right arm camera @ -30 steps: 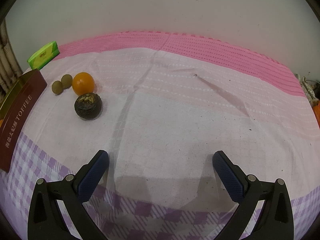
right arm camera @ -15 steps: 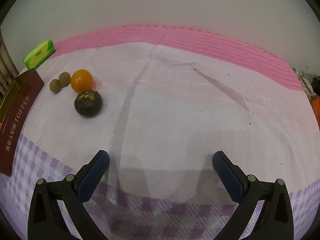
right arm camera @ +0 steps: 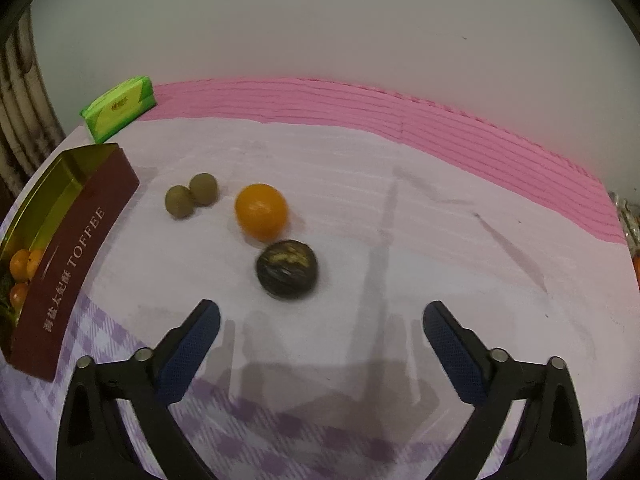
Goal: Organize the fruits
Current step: 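Move the right gripper to the dark brown knobbly fruit and close on it, then carry the dark brown fruit with the right gripper over the tin tray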
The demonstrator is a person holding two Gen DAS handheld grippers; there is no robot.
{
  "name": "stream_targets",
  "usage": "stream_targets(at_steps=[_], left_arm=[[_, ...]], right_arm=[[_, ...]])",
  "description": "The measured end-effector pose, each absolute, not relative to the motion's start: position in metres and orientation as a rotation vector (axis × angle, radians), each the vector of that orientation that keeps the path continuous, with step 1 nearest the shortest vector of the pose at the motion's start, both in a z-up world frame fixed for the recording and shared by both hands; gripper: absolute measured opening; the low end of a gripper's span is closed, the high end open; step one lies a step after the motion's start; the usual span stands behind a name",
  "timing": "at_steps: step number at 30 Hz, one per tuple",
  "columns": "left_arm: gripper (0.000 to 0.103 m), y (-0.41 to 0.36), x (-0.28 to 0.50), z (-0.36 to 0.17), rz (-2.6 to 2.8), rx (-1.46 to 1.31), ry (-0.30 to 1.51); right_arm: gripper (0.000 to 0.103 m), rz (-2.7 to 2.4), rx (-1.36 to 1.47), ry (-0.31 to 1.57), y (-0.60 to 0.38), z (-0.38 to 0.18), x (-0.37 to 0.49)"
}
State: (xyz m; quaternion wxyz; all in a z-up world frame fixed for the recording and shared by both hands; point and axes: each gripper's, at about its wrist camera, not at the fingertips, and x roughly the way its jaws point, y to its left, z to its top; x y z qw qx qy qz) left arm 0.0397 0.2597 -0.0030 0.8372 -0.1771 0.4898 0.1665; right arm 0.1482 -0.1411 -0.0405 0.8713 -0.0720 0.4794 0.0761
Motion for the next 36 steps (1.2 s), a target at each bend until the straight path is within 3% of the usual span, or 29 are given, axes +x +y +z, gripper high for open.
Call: stream_targets(at_steps=[1, 10, 17, 26, 36], left_arm=[[0.097, 0.26, 0.04, -0.003, 0.354, -0.378, 1.037], [0.097, 0.262, 0.041, -0.006, 0.356, -0.385, 1.051], [0.097, 0.262, 0.041, -0.007, 0.356, -0.379, 1.053], [0.097, 0.261, 0.041, -0.008, 0.355, -0.373, 1.061], [0.097, 0.261, 0.041, -0.008, 0.365, -0.371, 1.074]], right_arm=[[0.084, 0.167, -0.147, 1.013, -0.139, -0.042, 0.152], [0.067, 0.175, -0.119, 1.052, -0.131, -0.056, 0.171], [0.065, 0.154, -0.141, 1.033, -0.12, -0.059, 0.176], [0.039, 0.16, -0.143, 1.02, -0.118, -0.057, 0.173], [0.038, 0.162, -0.15, 1.037, -0.116, -0.054, 0.166]])
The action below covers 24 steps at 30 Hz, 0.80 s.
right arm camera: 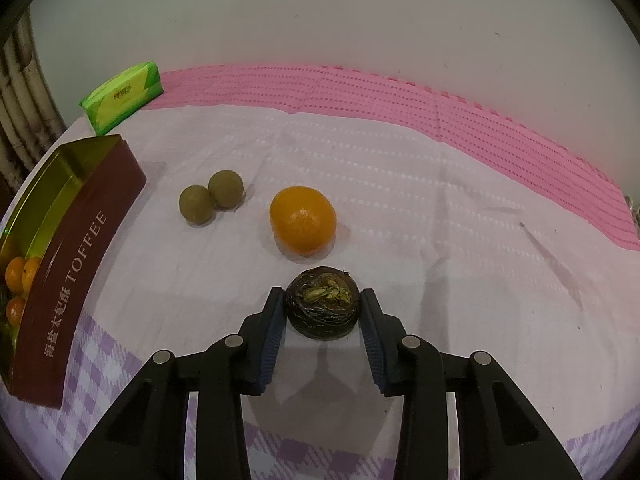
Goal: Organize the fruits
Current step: 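Carry the dark brown fruit with the right gripper over the tin tray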
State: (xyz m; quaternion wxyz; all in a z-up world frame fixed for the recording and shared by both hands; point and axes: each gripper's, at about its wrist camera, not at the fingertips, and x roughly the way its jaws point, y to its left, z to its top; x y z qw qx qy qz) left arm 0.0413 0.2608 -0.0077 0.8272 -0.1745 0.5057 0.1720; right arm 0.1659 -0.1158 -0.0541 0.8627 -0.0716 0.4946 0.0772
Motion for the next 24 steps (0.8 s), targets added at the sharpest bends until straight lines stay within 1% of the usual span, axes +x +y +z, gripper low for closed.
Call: stream_targets(at_steps=[7, 14, 24], left_arm=[[0.097, 0.261, 0.041, -0.008, 0.368, -0.373, 1.073], [0.097, 0.27, 0.037, -0.005, 0.416, -0.403, 1.051], [0.097, 0.288, 0.031, -0.002, 0.522, -0.431, 1.022]], right_arm=[[0.038, 0.196, -0.142, 1.036, -0.105, -0.048, 0.156], [0.038, 0.262, -0.124, 0.999, -0.084, -0.025, 0.146], [0.038, 0.453, -0.139, 0.936, -0.012, 0.015, 0.126]])
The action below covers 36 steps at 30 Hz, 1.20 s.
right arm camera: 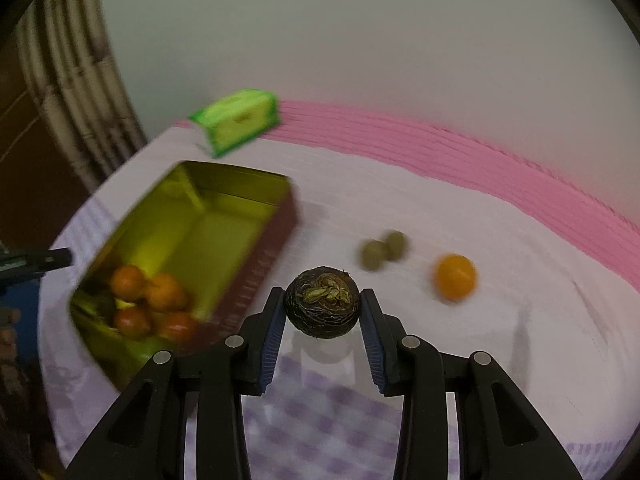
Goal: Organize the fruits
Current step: 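Carry the dark brown fruit with the right gripper over the tin tray, then open the right gripper to drop the dark brown fruit and withdraw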
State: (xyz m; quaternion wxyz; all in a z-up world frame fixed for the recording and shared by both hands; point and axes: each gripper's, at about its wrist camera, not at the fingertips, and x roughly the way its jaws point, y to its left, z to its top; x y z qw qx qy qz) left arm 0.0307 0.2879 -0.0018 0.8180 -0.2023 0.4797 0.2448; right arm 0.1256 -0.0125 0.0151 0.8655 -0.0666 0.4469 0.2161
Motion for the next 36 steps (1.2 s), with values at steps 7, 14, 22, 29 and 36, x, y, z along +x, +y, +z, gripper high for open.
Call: stream_targets(at_steps=[7, 14, 22, 29, 36], left_arm=[[0.097, 0.3, 0.025, -0.003, 0.584, -0.462, 1.02], [0.097, 0.306, 0.022, -0.004, 0.595, -0.493, 1.019], [0.097, 0.306, 0.021, -0.005, 0.596, -0.497, 1.024], [0.097, 0.303, 0.024, -0.006, 0.585, -0.488, 1.032], [0.097, 0.301, 0.025, -0.007, 0.583, -0.484, 1.038]], right_arm=[[0.038, 0.592, -0.201, 0.948, 0.049, 0.014, 0.108], [0.038, 0.664, -0.262, 0.982, 0.085, -0.003, 0.093], [0.038, 0.675, -0.296, 1.021, 0.09, -0.018, 0.09], [0.039, 0.663, -0.294, 1.029, 0.087, -0.021, 0.092], [0.042, 0.661, -0.266, 1.035, 0.083, -0.021, 0.092]])
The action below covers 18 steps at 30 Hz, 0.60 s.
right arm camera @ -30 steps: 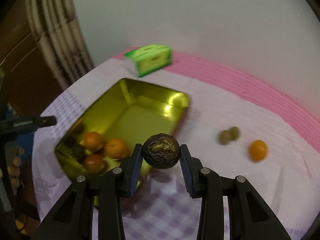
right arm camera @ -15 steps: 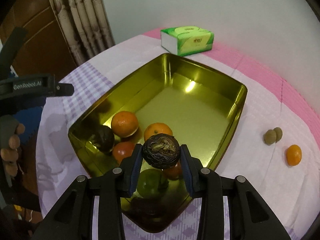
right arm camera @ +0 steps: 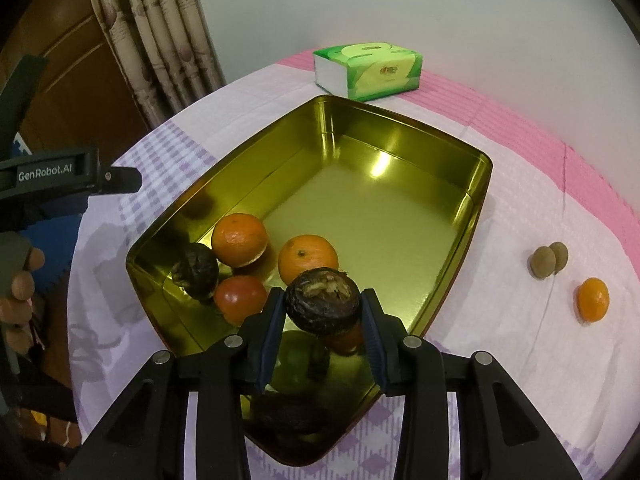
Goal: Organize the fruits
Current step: 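Open the right gripper to drop the dark brown fruit and withdraw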
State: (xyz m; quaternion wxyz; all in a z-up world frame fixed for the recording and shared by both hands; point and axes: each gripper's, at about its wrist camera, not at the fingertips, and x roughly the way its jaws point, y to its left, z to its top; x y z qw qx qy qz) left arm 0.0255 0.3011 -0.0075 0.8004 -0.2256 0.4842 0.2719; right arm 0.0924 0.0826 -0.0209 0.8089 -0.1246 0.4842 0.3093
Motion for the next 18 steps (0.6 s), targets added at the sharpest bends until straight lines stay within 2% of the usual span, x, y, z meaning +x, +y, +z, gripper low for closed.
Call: stream_targets(at_steps=[3, 5, 7, 11, 15, 18], left_arm=[[0.097, 0.301, 0.025, -0.009, 0.581, -0.485, 1.042], [0.097, 0.299, 0.026, -0.01, 0.576, -0.481, 1.045], [0.097, 0.298, 0.026, -0.01, 0.572, -0.475, 1.044], [0.097, 0.298, 0.027, -0.01, 0.572, -0.474, 1.045], [0.097, 0.298, 0.027, -0.009, 0.571, -0.47, 1.044], [0.097, 0.294, 0.027, -0.008, 0.56, -0.451, 1.041]], right_arm=[[0.048, 0.672, -0.25, 1.034, 0.081, -0.019, 0.091], [0.057, 0.681, -0.244, 1.024, 0.081, -0.015, 0.089], [0.074, 0.687, -0.231, 1.009, 0.079, -0.01, 0.087], [0.077, 0.695, -0.186, 0.977, 0.072, 0.002, 0.084], [0.09, 0.644, -0.164, 0.939, 0.052, 0.009, 0.087], [0.09, 0.565, -0.135, 0.926, 0.025, 0.008, 0.095]])
